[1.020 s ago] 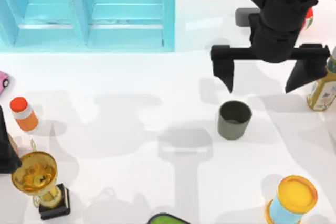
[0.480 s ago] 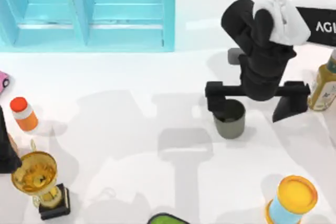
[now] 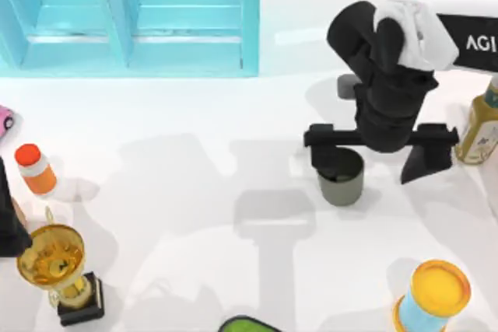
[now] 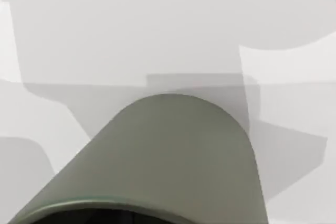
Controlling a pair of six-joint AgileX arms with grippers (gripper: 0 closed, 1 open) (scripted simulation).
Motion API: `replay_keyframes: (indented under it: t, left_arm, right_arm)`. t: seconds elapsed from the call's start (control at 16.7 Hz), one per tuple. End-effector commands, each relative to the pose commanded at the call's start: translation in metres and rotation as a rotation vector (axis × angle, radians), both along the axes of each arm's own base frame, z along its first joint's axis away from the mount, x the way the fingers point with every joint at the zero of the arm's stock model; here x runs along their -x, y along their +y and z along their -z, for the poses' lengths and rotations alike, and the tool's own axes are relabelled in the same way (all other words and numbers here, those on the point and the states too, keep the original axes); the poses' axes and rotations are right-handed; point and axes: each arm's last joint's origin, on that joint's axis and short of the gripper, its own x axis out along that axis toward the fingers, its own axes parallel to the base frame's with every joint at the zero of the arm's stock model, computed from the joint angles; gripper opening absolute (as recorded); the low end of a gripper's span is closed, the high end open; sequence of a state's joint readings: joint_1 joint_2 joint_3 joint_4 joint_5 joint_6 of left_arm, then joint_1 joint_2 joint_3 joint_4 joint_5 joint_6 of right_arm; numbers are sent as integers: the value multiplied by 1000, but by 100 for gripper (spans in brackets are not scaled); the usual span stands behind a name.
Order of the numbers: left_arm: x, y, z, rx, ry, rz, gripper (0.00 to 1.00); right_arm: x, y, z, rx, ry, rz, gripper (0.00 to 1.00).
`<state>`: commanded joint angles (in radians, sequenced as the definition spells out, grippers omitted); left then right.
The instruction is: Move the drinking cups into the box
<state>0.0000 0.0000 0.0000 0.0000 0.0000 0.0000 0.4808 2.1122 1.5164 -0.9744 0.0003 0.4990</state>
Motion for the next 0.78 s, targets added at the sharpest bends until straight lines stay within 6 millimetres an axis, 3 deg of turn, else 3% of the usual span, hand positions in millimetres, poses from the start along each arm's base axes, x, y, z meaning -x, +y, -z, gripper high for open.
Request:
replay_keyframes:
  t: [0.6,0.78]
  left_arm:
    - [0,0,0,0,0,0,100]
    - [0,0,0,0,0,0,100]
  right_arm:
    - [0,0,0,0,0,0,2]
    - [0,0,0,0,0,0,0]
